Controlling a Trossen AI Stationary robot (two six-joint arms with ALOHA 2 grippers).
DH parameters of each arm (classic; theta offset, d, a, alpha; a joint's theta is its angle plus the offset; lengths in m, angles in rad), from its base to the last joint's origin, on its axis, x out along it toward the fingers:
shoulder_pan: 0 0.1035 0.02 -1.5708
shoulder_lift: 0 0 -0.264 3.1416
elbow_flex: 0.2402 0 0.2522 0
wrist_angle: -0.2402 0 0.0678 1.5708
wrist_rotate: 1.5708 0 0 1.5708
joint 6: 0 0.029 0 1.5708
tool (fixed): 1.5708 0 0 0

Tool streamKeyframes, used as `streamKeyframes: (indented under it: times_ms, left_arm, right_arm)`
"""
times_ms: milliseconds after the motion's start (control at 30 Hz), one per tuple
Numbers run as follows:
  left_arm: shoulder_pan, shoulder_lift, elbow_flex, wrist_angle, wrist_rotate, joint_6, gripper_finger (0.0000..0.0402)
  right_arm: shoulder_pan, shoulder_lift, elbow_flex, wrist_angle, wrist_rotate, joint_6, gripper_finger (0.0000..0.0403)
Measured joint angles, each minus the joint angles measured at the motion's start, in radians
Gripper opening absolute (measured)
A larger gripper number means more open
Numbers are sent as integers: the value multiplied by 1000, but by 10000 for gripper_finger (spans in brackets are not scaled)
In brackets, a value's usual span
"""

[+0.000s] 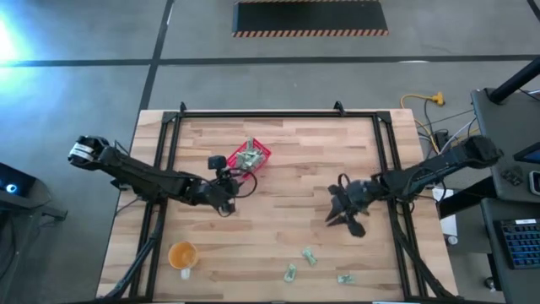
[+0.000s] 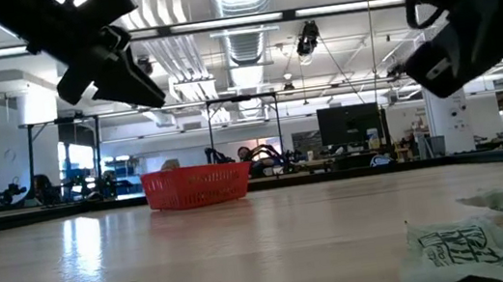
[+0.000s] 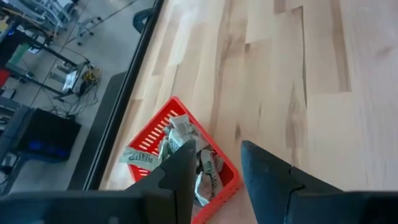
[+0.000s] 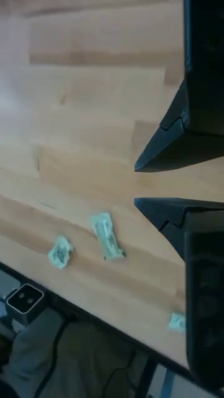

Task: Pick and place Stevia / Truvia into bins
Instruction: Put the white stevia packet into the red bin

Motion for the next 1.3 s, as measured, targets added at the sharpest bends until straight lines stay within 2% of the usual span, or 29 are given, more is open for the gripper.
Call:
streamKeyframes:
  times_ms: [300,533,733,967,1133,1300]
  left_arm:
    - [-4,0,-23,2,26,-10,110]
    - [-5,0,-66,12,49,-11,110]
    - [-8,0,-79,11,51,-11,110]
    - [-8,0,-77,11,51,-10,110]
    - [-8,0,-77,11,58,-10,110]
    - [-8,0,-77,15,124,-35,110]
  right_arm:
    - [302,100,130,-73,311,231,68]
    - [475,256,236,-83,455,415,68]
    - [564,443,364,-116,496,548,68]
    - [618,646,560,-305,497,769,68]
    - [650,734,716,-481,497,893,68]
    - [689,788,864,-612,498,996,68]
